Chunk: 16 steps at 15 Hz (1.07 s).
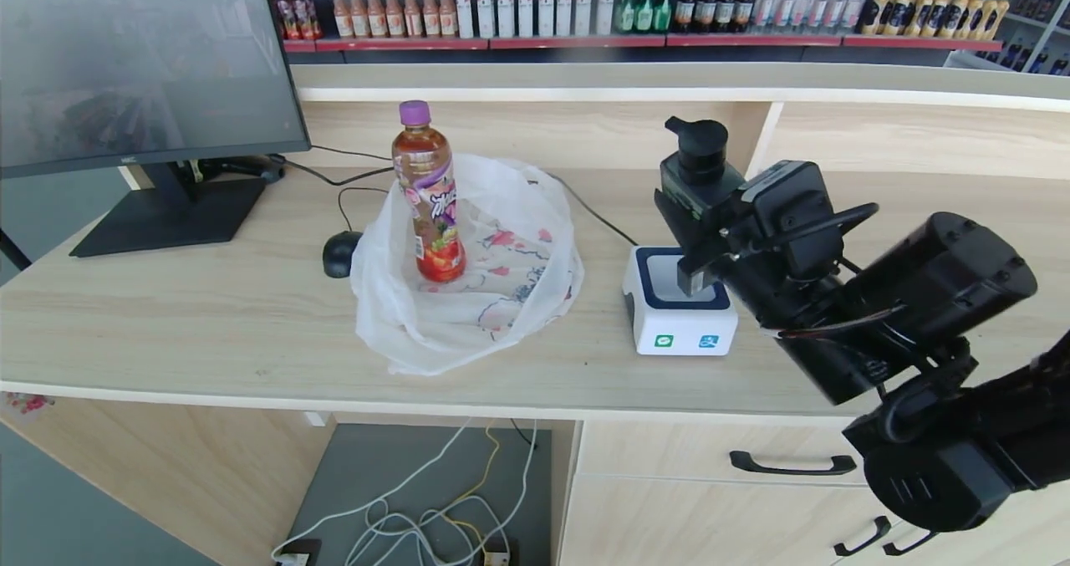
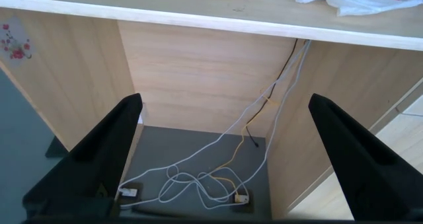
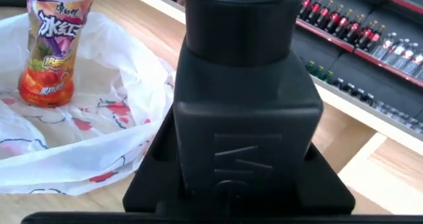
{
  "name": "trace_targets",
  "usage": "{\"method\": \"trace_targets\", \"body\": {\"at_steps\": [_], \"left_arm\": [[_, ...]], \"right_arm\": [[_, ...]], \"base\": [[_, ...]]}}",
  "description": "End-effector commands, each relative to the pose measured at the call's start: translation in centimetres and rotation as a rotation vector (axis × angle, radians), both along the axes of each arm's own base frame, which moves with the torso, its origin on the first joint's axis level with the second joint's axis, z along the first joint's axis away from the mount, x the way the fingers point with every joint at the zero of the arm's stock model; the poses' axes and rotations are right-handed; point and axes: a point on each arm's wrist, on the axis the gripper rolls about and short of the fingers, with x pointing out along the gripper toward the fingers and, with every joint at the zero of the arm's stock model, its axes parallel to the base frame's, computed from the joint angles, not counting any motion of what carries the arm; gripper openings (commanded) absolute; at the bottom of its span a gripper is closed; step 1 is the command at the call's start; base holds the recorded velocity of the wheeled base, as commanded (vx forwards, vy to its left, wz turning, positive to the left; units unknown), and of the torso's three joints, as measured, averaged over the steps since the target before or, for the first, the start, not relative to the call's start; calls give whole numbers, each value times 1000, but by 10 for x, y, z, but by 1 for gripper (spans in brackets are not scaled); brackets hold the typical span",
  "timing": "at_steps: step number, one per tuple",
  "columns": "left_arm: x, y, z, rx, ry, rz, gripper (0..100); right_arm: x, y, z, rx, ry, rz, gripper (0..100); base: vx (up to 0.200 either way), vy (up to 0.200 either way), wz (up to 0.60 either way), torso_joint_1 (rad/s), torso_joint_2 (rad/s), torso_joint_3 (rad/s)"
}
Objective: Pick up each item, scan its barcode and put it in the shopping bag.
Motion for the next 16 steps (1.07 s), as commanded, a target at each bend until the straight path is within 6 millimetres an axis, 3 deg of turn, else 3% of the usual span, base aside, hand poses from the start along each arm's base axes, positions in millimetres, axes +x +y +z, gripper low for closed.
{"method": "trace_targets", "body": {"at_steps": [1,4,7,12,16], "left_arm": [[0,0,0,0,0,-1,100],[0,0,0,0,0,-1,100],[0,0,0,0,0,-1,100],[0,0,0,0,0,-1,100],[0,0,0,0,0,-1,100]], "right_arm": [[32,-13,-4,-63,-50,-18,0],[50,-24,-3,-152,-129,53,0],[51,-34,-3,-203,-156,43,0],[34,-39,-22,-310,-117,95,0],[25,-40,-16,-340,-157,154,0]], "base": [[0,0,0,0,0,0],[0,0,0,0,0,0],[0,0,0,0,0,0],[0,0,0,0,0,0],[0,0,0,0,0,0]]}}
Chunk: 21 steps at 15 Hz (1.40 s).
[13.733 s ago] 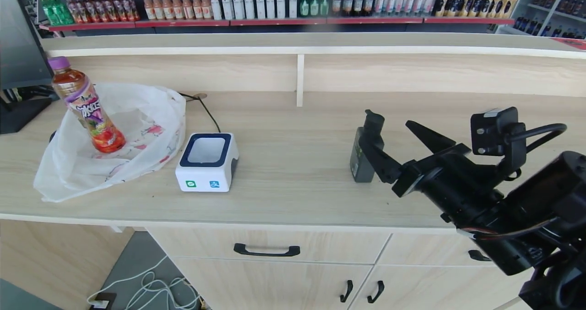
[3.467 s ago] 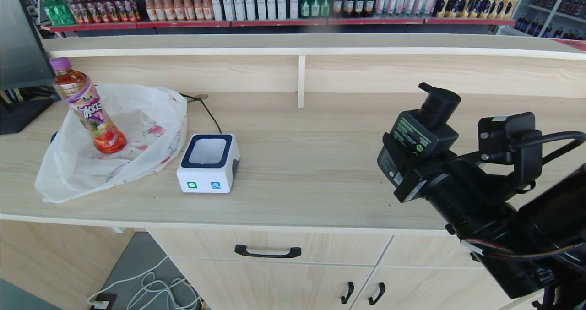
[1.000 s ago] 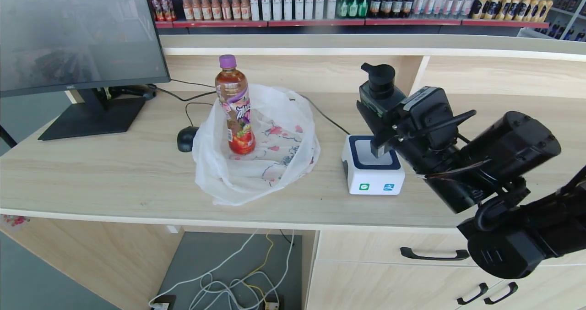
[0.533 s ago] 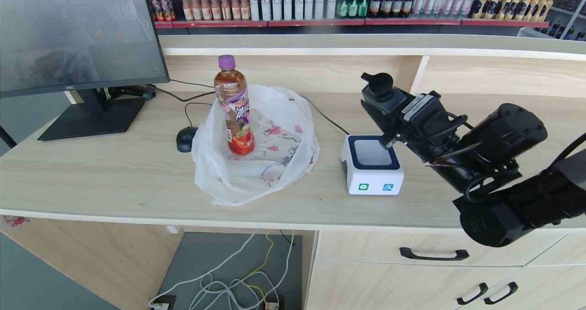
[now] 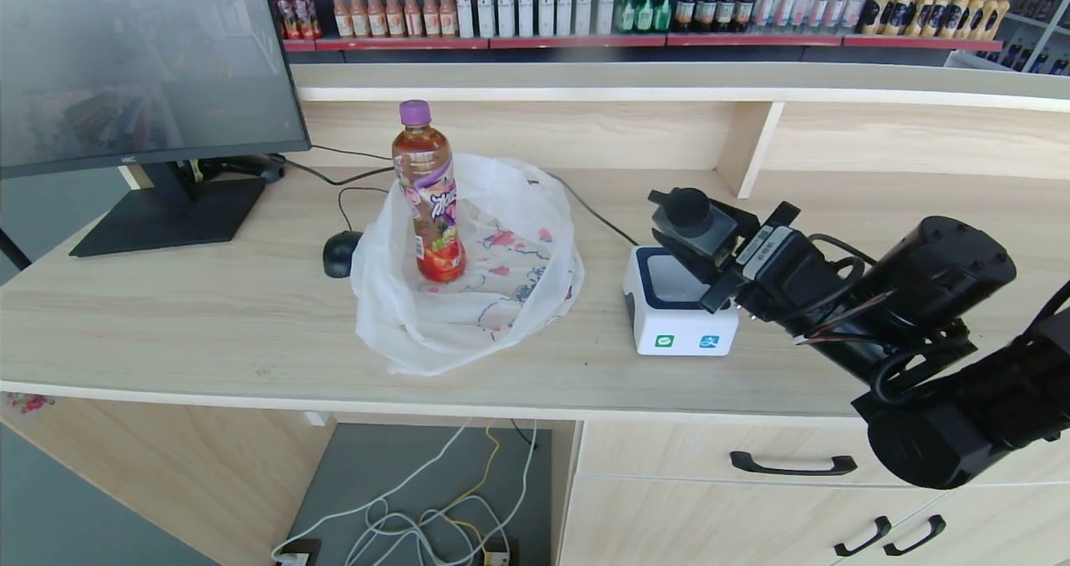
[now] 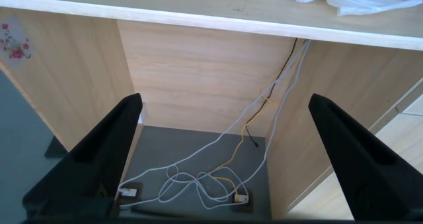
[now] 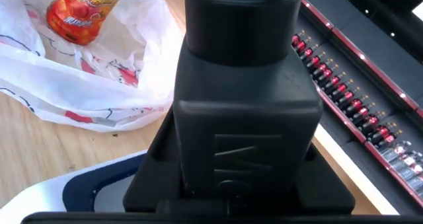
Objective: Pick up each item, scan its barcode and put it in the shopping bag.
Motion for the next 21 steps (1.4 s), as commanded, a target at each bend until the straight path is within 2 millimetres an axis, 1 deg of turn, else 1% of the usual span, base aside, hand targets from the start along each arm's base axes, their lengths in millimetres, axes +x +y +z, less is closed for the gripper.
{"method": "trace_targets", "body": {"at_steps": [1,4,7,10,13,21], "left_arm": [[0,0,0,0,0,-2,100],[0,0,0,0,0,0,100],[0,0,0,0,0,0,100],[0,0,0,0,0,0,100],[0,0,0,0,0,0,100],[0,0,0,0,0,0,100]], "right_arm": [[-4,-1,3,-1,-9,4,0],[-7,-1,-5,-22,12,2,0],[-4,0,-11,-39,25,19,0],[-4,0,-12,-40,25,17,0],[-5,0,-22,-78,41,39,0],[-4,-1,-23,-82,43,35,0]], "base": [[0,0,0,0,0,0],[0,0,0,0,0,0],[0,0,0,0,0,0],[0,0,0,0,0,0],[0,0,0,0,0,0],[0,0,0,0,0,0]]}}
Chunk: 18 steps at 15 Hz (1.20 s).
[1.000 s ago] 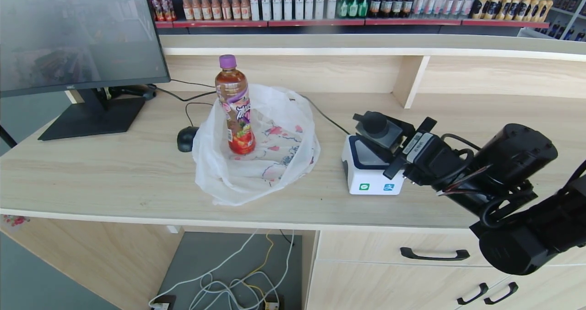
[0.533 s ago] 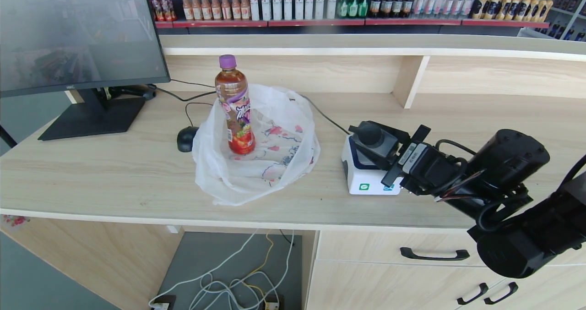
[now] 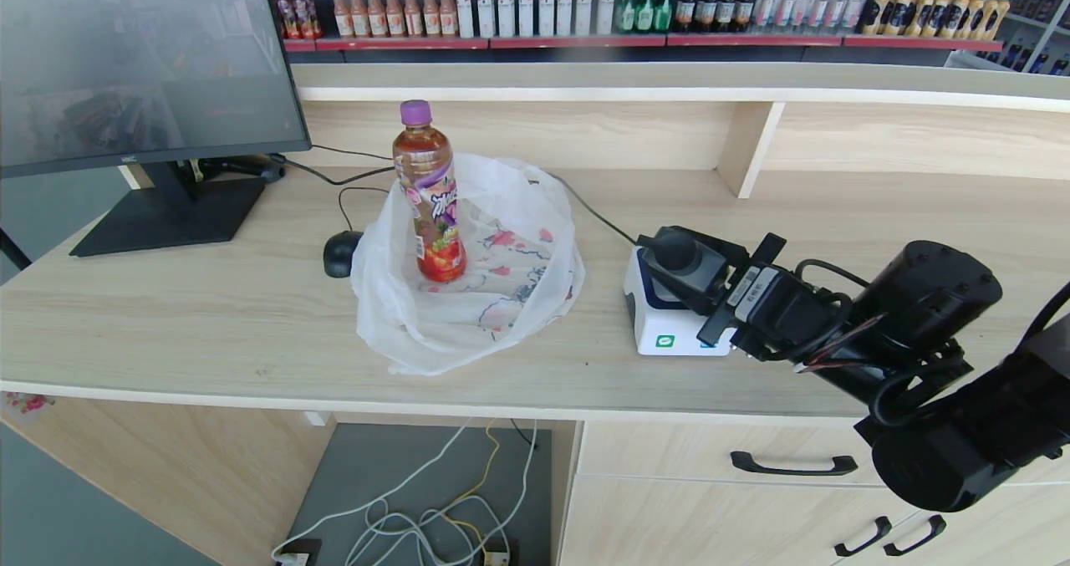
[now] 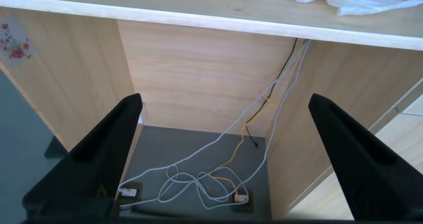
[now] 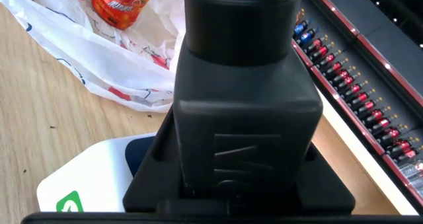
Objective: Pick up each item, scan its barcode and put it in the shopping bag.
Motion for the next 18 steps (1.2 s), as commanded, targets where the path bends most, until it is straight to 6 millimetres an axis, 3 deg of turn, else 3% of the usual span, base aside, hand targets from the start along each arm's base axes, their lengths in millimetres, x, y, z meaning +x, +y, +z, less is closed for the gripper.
{"method": "trace_targets", "body": {"at_steps": [1,14,18], "left_arm": [[0,0,0,0,-1,0,100],[0,0,0,0,-1,0,100],[0,0,0,0,-1,-1,100]], "right_arm": [[1,0,-2,-2,6,0,0],[2,2,3,9,-8,5,0],[-2,2,14,65,5,15,0]], "base": [[0,0,0,0,0,0],[0,0,0,0,0,0],[0,0,0,0,0,0]]}}
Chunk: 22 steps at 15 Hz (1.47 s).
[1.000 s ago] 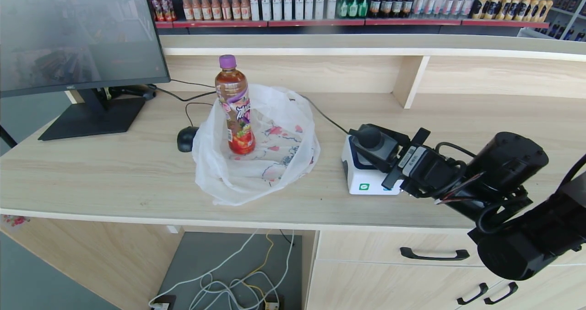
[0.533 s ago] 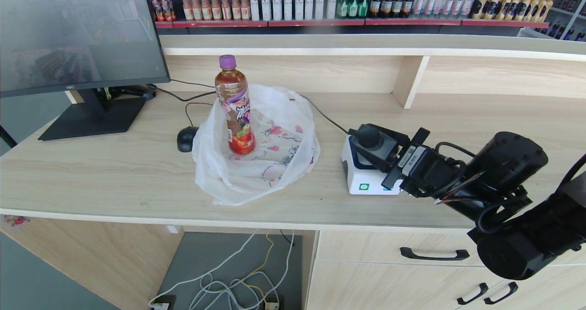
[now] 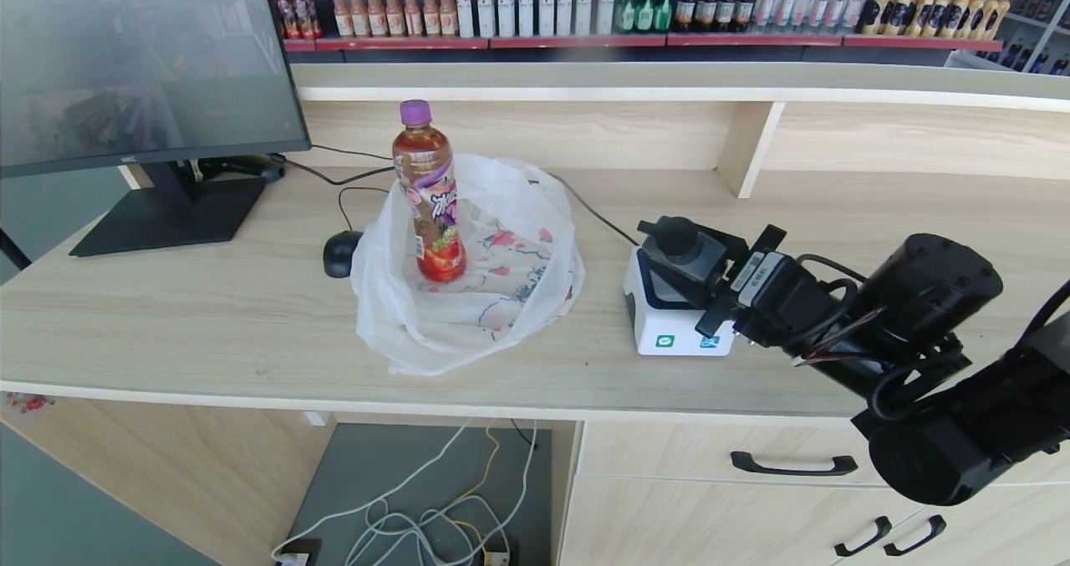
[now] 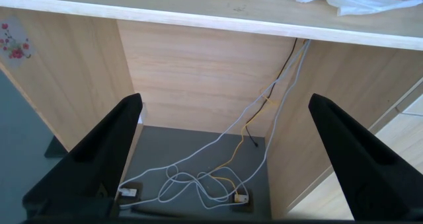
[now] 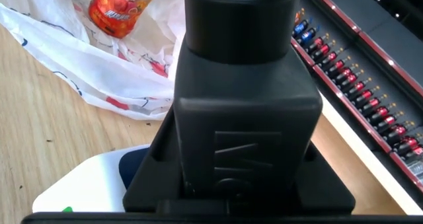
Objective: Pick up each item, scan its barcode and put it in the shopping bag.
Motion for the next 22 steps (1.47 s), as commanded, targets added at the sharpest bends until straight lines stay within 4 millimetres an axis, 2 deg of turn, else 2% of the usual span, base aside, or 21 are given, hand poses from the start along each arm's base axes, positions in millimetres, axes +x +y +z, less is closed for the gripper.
{"method": "trace_targets", "body": {"at_steps": [1,4,5,6,8,11,14,22], "left_arm": [[0,0,0,0,0,1,100],[0,0,0,0,0,1,100],[0,0,0,0,0,1,100],[0,0,0,0,0,1,100],[0,0,0,0,0,1,100],[0,0,0,0,0,1,100],[0,0,0,2,0,0,100],[0,0,0,2,0,1,100]], "right_arm": [[-5,-2,13,47,-11,-12,0],[-14,-5,35,188,17,-48,0],[-14,-5,35,188,17,-48,0],[-22,-9,46,303,65,-80,0],[-26,-12,51,432,132,-100,0],[-26,-9,48,577,251,-81,0],[-30,-11,36,616,343,-71,0],[-23,-9,35,651,354,-81,0]], "base": [[0,0,0,0,0,0],[0,0,0,0,0,0],[0,0,0,0,0,0],[0,0,0,0,0,0],[0,0,0,0,0,0],[0,0,0,0,0,0],[0,0,0,0,0,0],[0,0,0,0,0,0]]}}
